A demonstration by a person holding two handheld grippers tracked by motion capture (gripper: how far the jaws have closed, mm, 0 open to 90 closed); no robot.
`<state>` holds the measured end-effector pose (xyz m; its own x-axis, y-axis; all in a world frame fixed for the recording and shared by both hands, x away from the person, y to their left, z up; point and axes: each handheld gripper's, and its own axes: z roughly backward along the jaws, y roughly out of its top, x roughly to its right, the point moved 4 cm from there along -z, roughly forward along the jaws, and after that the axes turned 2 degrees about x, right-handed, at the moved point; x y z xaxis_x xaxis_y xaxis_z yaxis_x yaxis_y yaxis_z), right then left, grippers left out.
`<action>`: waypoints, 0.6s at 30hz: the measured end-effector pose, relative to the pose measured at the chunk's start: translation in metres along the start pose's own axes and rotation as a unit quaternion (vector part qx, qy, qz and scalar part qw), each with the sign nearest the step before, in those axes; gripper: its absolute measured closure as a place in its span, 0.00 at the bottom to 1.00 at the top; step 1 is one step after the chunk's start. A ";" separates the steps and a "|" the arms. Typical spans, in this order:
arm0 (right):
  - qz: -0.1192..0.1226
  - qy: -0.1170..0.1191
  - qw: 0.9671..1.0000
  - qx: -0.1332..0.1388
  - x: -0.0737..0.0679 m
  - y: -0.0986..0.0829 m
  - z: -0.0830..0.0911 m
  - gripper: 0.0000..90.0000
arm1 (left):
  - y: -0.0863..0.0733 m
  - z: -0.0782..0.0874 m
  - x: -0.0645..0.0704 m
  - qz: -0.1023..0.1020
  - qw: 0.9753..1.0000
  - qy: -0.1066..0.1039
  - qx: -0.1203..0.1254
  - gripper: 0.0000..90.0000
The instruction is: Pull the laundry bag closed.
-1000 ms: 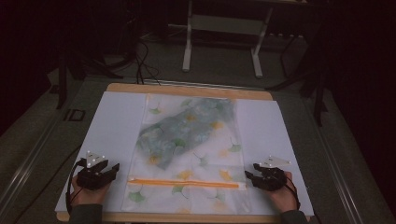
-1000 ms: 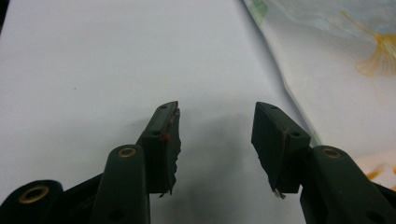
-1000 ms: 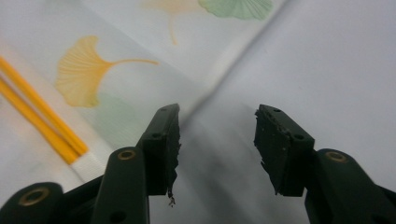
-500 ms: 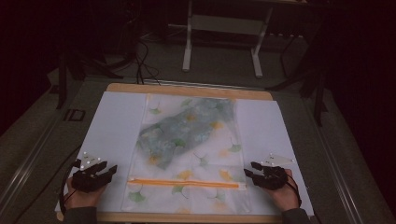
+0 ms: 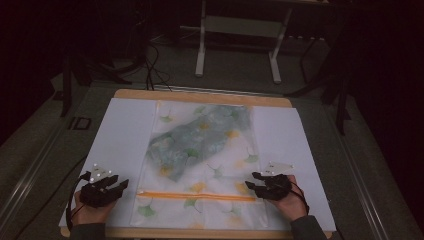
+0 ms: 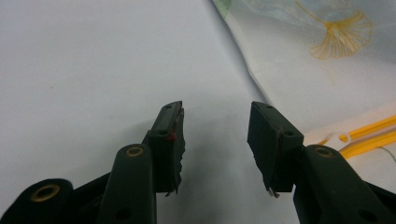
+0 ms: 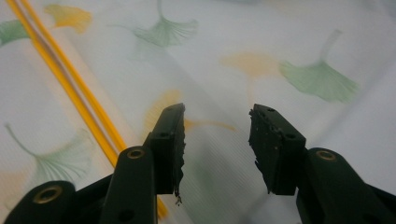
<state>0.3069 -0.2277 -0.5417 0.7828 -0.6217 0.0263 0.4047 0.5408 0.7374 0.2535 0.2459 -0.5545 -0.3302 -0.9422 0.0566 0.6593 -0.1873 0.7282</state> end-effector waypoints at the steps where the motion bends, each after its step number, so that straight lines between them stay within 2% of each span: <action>1: 0.000 0.000 1.000 0.000 0.000 0.000 0.000 0.61 | 0.000 0.000 0.000 0.000 1.000 0.000 0.000 0.62; 5: 0.014 0.017 1.000 -0.005 -0.010 0.011 -0.010 0.65 | 0.000 -0.001 0.001 -0.005 1.000 -0.004 -0.005 0.63; 8: 0.036 0.035 0.999 -0.014 -0.018 0.019 -0.016 0.67 | -0.001 0.002 0.001 -0.003 1.000 -0.006 -0.008 0.64; 16: 0.052 0.049 0.997 -0.019 -0.025 0.030 -0.024 0.68 | 0.000 0.004 0.001 -0.004 1.000 -0.010 -0.005 0.65; 18: 0.056 0.054 0.997 -0.024 -0.030 0.033 -0.028 0.68 | 0.000 0.004 0.002 -0.011 1.000 -0.015 -0.004 0.65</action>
<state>0.3101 -0.1751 -0.5373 0.8698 -0.4924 0.0323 0.3318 0.6321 0.7003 0.2504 0.2451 -0.5518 -0.3639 -0.9294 0.0611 0.6575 -0.2099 0.7236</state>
